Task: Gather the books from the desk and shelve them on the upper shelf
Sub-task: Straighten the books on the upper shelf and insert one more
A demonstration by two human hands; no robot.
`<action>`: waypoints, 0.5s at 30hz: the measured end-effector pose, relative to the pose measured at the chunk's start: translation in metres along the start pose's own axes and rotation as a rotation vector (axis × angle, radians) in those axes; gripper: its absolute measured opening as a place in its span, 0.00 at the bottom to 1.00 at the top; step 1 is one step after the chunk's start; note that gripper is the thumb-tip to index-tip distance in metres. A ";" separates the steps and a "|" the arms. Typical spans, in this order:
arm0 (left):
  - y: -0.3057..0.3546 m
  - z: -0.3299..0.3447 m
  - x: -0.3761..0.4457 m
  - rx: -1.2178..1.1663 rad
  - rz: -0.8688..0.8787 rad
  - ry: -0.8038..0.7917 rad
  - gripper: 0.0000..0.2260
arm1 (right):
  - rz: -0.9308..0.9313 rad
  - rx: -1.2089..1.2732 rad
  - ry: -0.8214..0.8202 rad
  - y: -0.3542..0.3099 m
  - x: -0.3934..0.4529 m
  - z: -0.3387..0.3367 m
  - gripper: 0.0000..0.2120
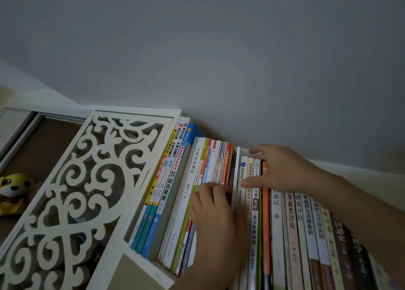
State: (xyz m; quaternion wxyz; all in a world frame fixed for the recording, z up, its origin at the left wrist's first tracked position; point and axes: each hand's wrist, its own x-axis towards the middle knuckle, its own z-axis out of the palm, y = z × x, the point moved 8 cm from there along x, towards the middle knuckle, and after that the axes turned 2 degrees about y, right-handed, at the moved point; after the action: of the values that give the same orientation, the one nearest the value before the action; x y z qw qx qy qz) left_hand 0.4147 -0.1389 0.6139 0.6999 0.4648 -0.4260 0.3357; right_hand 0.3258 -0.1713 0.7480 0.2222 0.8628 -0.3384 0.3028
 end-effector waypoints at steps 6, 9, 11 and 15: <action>0.006 0.001 0.004 0.275 0.095 -0.085 0.13 | -0.049 0.028 -0.014 -0.002 0.001 0.001 0.28; 0.008 0.001 0.009 0.277 0.082 -0.160 0.11 | -0.048 0.023 -0.003 -0.002 0.000 0.001 0.29; 0.016 -0.004 0.009 0.259 0.096 -0.184 0.10 | -0.047 0.024 -0.006 -0.001 0.001 0.001 0.29; 0.028 -0.050 0.008 0.036 -0.007 -0.224 0.07 | -0.053 0.020 -0.013 0.002 0.005 0.004 0.29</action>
State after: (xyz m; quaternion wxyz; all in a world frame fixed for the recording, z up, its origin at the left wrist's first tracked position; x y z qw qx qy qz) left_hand 0.4080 -0.0823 0.6209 0.6405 0.5135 -0.4937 0.2869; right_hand 0.3287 -0.1770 0.7491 0.2194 0.8755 -0.3139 0.2946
